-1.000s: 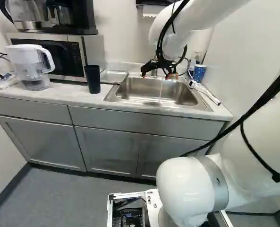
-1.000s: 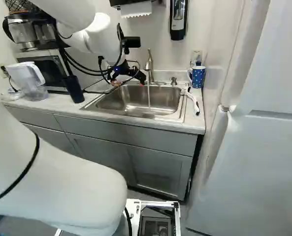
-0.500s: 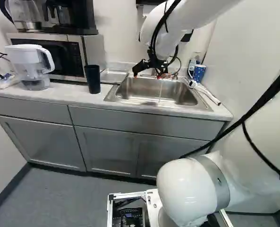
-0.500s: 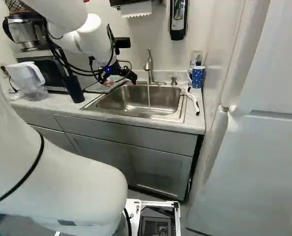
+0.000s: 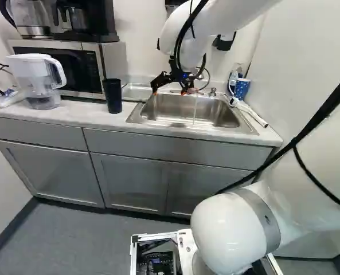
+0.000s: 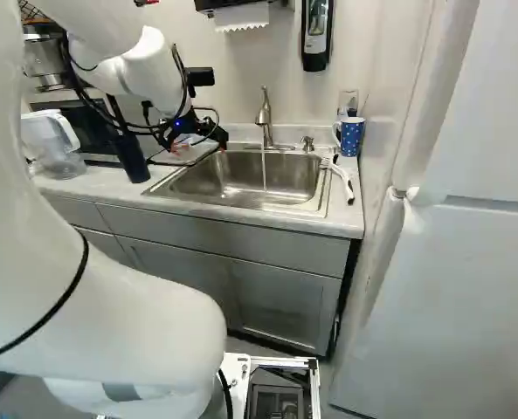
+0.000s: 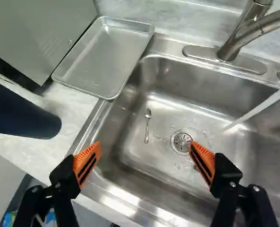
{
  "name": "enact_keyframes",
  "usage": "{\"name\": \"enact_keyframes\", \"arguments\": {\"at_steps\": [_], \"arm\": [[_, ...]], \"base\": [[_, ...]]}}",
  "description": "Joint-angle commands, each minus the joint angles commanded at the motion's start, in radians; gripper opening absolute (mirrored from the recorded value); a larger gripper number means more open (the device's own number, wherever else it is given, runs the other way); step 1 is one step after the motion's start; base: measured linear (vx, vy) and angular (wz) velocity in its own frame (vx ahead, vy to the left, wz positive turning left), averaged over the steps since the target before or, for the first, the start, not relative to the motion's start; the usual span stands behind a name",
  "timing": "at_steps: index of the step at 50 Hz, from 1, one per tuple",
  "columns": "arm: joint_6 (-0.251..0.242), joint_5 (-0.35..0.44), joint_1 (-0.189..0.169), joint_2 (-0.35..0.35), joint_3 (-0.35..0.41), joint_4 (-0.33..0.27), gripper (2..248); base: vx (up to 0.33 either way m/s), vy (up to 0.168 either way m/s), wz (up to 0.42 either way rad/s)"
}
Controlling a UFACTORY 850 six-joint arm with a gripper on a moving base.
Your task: Rinse the cup and place it in the tray
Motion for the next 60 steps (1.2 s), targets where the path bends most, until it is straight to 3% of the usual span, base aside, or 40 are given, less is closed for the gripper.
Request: {"name": "enact_keyframes", "arguments": {"at_steps": [60], "arm": [[0.000, 0.000, 0.225, -0.048, -0.044, 0.000, 247]], "base": [[0.000, 0.000, 0.000]]}}
